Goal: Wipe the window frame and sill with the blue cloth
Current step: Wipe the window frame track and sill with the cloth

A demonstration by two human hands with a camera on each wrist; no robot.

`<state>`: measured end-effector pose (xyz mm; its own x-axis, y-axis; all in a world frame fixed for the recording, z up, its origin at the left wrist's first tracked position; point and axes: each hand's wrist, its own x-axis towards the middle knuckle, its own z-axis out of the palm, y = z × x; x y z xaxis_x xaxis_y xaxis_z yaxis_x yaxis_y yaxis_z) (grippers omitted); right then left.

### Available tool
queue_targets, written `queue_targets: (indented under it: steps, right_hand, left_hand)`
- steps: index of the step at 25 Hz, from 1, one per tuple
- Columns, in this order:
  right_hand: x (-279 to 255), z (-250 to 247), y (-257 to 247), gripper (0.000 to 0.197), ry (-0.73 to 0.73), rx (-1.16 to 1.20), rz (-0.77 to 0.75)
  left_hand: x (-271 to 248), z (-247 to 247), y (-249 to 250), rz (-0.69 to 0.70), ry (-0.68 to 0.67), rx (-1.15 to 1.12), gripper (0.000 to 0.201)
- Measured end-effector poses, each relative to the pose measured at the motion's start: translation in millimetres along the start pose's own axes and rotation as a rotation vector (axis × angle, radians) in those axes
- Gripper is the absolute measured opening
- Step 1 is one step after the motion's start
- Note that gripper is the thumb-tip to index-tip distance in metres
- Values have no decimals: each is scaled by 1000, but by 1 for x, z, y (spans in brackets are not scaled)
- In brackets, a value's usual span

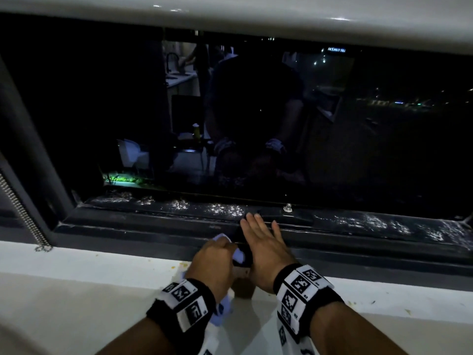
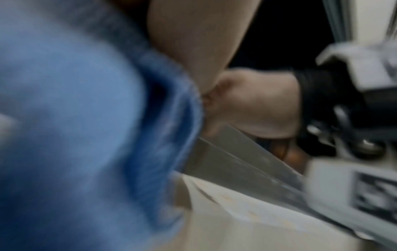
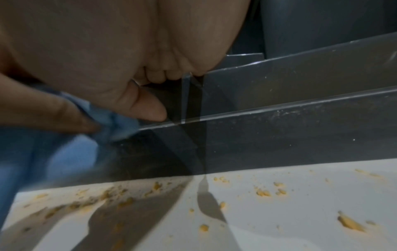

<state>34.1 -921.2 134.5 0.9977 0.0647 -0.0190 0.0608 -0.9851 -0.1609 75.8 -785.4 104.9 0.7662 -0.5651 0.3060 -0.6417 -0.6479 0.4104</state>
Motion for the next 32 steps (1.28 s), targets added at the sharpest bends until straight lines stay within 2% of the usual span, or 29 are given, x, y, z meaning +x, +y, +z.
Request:
queue_targets:
  steps: [2,4,7,10,13,14,16,18,21,24,28,32]
  right_hand:
    - [0,2,1,97,26,-4,-8]
    - [1,4,2,97,29,-11,-8]
    - [1,3,3,102,6,-31,-8]
    - [1,4,3,103,18,-30,-10]
    - [1,3,1,103,8,-18,-4]
    - [1,2,1,104,-5,-23,0]
    - [-2,-1,-1,101,-26,-34,12]
    - [-3,-4,-3,99,-22,-32,27]
    - [-5,-3,-6,99,-22,-24,47]
    - [-3,-2,-8,101,-34,-20,69]
    - [-2,-2,-10,100,-34,-27,90]
    - [0,-1,-12,98,-30,-8,103]
  left_hand:
    - [5,-3,-1,0,30,-30,32]
    - [2,6,10,-31,-48,34,27]
    - [-1,3,5,-41,-145,98,34]
    - [7,-4,-3,-35,-41,12,32]
    - [7,6,10,-54,-113,117,30]
    - [2,6,10,-63,-139,114,31]
    - [-7,-5,-2,-54,-97,11,30]
    - [-19,-28,-23,-154,4,-64,26]
    - [-28,-51,-64,-434,108,-166,22]
    - [-20,-48,-76,-555,166,-224,28]
    - [-11,-22,-44,-508,238,-136,30]
    - [0,-1,-18,-425,192,-138,31]
